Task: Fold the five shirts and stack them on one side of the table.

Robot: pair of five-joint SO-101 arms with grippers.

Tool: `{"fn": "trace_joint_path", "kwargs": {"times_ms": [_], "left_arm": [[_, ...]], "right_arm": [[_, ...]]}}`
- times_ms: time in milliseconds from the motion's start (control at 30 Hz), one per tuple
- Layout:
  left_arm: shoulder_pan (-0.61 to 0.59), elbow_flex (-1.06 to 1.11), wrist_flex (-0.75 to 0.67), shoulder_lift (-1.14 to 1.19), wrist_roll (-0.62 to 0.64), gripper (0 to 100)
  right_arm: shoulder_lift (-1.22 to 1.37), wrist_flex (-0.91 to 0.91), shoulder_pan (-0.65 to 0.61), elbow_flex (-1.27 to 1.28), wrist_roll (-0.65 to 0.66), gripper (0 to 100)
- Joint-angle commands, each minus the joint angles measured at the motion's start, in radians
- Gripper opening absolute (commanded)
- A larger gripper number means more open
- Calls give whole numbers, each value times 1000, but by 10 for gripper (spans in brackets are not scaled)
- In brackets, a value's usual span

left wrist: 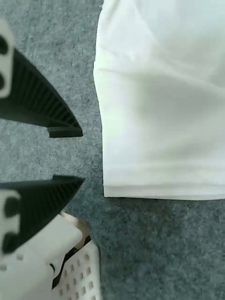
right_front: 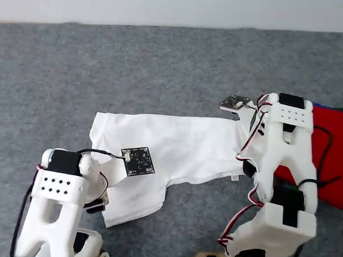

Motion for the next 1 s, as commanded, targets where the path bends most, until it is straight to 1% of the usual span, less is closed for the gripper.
{"fn": "trace_joint_path", "kwargs": {"times_ms": [0, 100, 200, 300, 433, 500, 567, 667, 733, 767, 867, 900, 967], "left_arm": [[-3, -13, -18, -17, 6, 179], [-3, -5, -44, -17, 6, 181], [-5, -2, -120, -17, 6, 175], [-5, -2, -226, -17, 6, 119], [-5, -12, -334, -17, 6, 0], [-5, -8, -364, -17, 8, 7], [-5, -5, -384, -17, 44, 3], [-5, -7, -408, -17, 150, 3], [-18, -5, -425, -17, 230, 5], [-35, -5, -430, -17, 259, 6], [-86, 2, -456, -8, 269, 39], [-107, 13, -473, -9, 269, 63], [-146, 41, -525, -11, 269, 111]], "right_arm": [[-59, -7, -4, -6, -9, 11], [-59, -7, -4, -6, -9, 11], [-59, -7, -4, -6, -9, 11], [-67, -7, -4, -9, -9, 11], [-68, -4, -1, -11, -23, 11], [-65, -5, 2, -11, -52, 11], [-59, -5, 2, -6, -58, 11], [-59, -2, -1, -6, -58, 17], [-59, 4, 2, -6, -58, 51], [-61, 5, 7, -6, -60, 95], [-67, -1, 31, -12, -104, 229], [-68, -1, 31, -12, -117, 250], [-70, 4, 13, -12, -121, 253]]}}
